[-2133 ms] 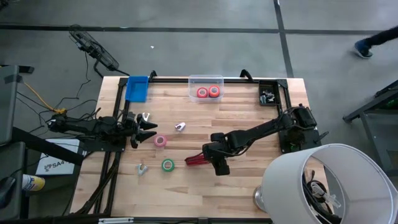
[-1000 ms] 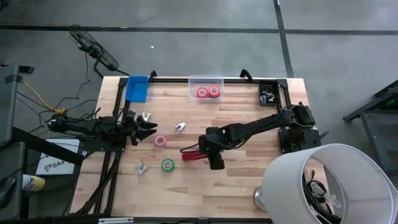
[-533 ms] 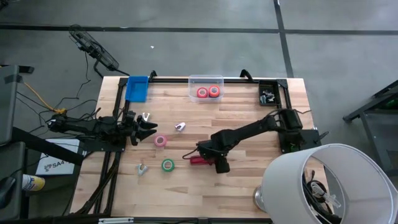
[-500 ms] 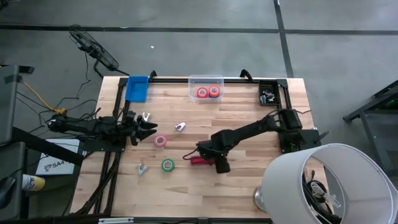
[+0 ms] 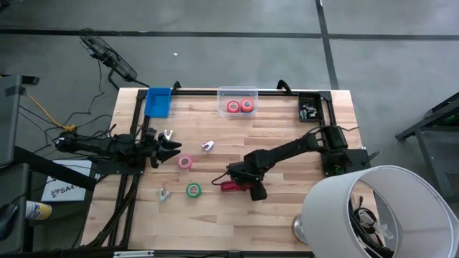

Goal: Pick and place Stapler, Stapler remover, tape
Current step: Put the red stapler into the blue bin

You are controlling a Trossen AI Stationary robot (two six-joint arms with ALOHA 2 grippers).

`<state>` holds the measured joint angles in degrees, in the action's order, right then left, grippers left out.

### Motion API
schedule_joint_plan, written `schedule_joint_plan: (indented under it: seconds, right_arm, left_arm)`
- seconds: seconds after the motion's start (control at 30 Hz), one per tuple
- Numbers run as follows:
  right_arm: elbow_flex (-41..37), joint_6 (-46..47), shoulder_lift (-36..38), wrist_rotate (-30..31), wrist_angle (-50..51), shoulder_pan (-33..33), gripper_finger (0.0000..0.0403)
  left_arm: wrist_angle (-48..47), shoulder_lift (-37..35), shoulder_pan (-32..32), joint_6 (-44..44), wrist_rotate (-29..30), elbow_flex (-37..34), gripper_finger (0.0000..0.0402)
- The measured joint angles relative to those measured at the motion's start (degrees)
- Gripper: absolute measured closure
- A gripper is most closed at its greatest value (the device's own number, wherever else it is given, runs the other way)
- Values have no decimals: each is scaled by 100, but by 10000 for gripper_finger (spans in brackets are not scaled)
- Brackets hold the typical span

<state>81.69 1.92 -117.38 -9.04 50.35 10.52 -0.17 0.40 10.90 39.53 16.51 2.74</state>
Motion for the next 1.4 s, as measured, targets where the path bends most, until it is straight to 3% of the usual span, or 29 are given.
schedule_joint_plan:
  seconds: [0.07,0.17,0.33,0.6,0.83,1.03,1.27,1.4]
  right_arm:
    - [0,115,0,-66,154,3,120]
    - [0,198,0,-236,300,-27,86]
    - [5,211,32,-289,364,-40,88]
    - [587,59,43,271,519,-40,95]
    - [390,-45,48,532,430,-17,97]
    - [370,-79,48,607,213,64,149]
    - [369,-69,48,714,46,175,280]
    - [365,-77,48,592,-57,164,279]
  left_arm:
    - [-1,-2,0,-2,-45,0,173]
    - [-2,-1,0,0,-54,0,173]
    - [-1,0,0,0,-52,0,173]
    - [-2,0,0,0,-51,0,173]
    - [-1,0,0,16,-50,0,173]
    - [-1,0,0,122,-48,0,173]
    - [-1,-2,0,127,-72,0,173]
    - [-4,0,0,126,-74,0,173]
